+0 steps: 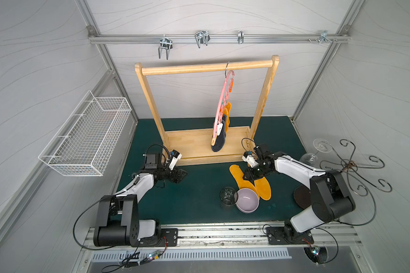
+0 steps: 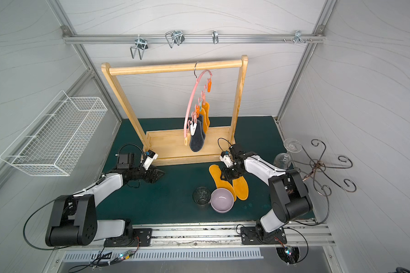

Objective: Take the shoe insoles off the hanger
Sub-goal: Place the insole at the center of the board.

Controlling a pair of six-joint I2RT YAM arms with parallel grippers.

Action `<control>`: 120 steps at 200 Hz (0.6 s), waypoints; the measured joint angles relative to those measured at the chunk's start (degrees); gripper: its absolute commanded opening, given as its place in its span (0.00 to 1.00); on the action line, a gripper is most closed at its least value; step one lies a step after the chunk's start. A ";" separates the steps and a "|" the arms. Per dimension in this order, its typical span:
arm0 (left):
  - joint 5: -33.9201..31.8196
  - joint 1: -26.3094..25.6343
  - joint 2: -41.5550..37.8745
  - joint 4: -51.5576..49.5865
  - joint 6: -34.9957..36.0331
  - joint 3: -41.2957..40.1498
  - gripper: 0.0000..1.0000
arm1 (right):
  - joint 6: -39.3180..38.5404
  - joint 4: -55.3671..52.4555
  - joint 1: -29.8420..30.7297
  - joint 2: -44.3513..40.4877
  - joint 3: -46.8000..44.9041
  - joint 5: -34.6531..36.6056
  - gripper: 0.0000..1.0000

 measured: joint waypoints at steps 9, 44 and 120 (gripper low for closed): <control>0.00 0.00 0.00 0.00 0.00 0.00 0.80 | 0.17 0.02 0.00 -0.13 0.00 0.81 0.38; 0.00 0.00 0.02 -0.02 0.00 0.00 0.80 | 1.05 0.57 0.00 -2.97 -0.81 4.31 0.39; -1.11 0.00 0.20 -0.04 0.02 0.00 0.80 | 2.40 6.01 6.97 -21.16 -5.64 16.11 0.68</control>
